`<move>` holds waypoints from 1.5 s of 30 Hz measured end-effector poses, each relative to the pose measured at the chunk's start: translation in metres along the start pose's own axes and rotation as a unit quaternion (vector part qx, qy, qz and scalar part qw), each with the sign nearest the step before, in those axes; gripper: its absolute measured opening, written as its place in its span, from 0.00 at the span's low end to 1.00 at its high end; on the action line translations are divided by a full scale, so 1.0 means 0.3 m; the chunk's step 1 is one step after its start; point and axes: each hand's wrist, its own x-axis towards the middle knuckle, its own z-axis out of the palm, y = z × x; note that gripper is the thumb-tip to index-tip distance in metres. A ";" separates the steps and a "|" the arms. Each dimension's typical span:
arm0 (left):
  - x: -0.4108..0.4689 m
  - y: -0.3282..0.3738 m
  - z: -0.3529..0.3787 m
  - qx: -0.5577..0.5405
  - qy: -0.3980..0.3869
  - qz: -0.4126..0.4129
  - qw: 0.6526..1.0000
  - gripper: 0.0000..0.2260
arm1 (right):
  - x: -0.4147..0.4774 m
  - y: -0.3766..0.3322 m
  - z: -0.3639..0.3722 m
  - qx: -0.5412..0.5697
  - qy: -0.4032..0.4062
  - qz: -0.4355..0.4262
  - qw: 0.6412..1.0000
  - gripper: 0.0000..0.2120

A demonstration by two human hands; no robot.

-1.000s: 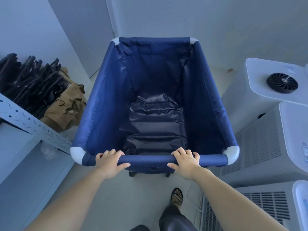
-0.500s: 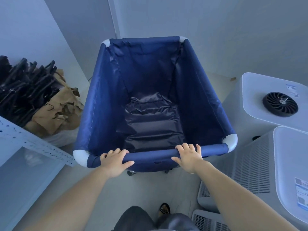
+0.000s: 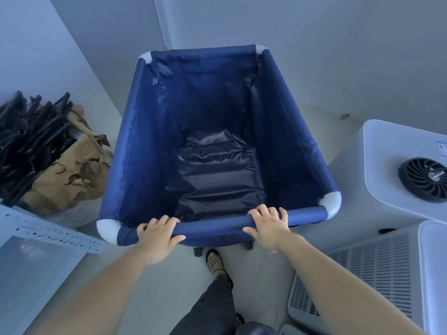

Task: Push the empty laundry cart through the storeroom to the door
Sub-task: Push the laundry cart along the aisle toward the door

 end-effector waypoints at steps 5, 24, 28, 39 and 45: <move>0.212 -0.019 -0.089 0.010 0.003 -0.012 1.000 0.17 | 0.217 0.029 -0.100 -0.002 -0.001 -0.003 1.000 0.24; 0.847 0.038 -0.376 -0.011 -0.002 -0.026 1.000 0.18 | 0.847 0.236 -0.438 -0.008 0.008 -0.024 1.000 0.23; 0.983 0.050 -0.439 -0.022 -0.003 -0.049 0.999 0.19 | 0.985 0.273 -0.516 -0.012 0.017 -0.033 0.999 0.23; 1.360 0.147 -0.607 -0.036 -0.028 -0.089 0.995 0.19 | 1.372 0.452 -0.754 -0.013 -0.007 -0.072 0.997 0.24; 1.506 0.248 -0.667 -0.052 -0.020 -0.104 0.993 0.20 | 1.538 0.566 -0.855 -0.023 -0.019 -0.084 0.996 0.24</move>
